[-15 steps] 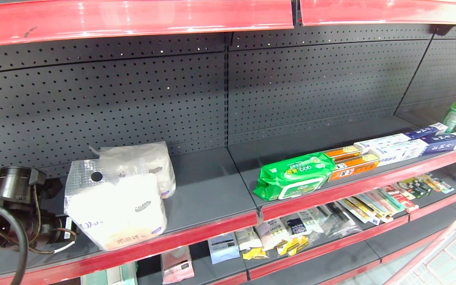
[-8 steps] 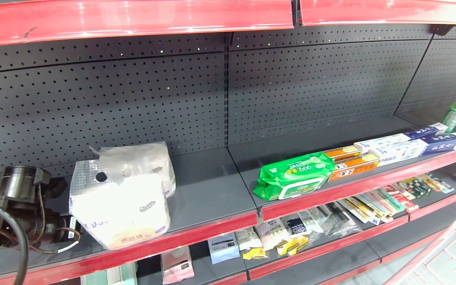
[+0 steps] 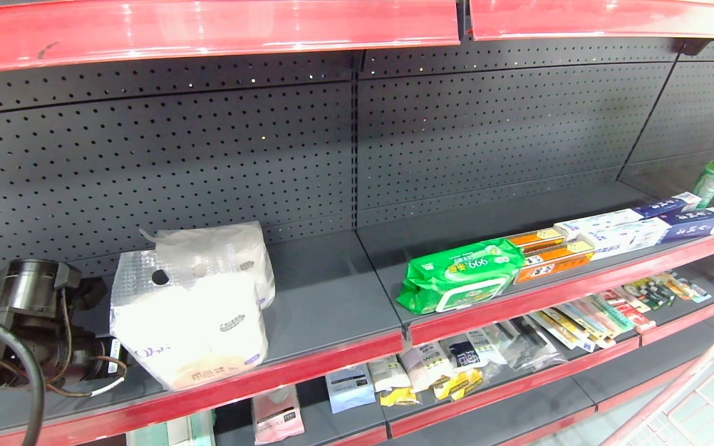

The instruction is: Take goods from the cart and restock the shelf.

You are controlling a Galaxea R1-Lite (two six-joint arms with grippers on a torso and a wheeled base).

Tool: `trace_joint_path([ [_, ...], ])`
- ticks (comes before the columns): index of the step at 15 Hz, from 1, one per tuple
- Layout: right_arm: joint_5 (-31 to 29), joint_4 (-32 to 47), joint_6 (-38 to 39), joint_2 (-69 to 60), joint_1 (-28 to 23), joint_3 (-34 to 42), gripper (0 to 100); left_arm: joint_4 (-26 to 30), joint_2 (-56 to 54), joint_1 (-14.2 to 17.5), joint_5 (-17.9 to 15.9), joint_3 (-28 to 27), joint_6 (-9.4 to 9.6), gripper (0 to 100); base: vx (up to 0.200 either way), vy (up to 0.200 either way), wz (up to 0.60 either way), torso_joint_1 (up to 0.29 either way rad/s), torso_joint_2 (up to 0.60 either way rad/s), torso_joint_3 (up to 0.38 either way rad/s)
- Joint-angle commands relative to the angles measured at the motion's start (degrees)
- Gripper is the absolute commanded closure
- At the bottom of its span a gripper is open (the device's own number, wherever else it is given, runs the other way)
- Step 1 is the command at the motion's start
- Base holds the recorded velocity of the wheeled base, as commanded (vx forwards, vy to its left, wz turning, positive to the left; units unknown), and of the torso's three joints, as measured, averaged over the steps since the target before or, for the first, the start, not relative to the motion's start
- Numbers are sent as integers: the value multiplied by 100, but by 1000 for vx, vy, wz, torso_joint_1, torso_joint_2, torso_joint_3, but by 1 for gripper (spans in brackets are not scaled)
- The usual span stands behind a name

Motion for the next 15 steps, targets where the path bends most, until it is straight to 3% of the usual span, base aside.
trace_joint_path([
  [1,0,-1,-2,7,1,1,0,-3,-7,-47,-1,1,2,0,0,0,0,0,0,0],
  [15,0,-1,-2,7,1,1,0,-12,-50,-117,8,10,-51,0,0,0,0,0,0,0],
])
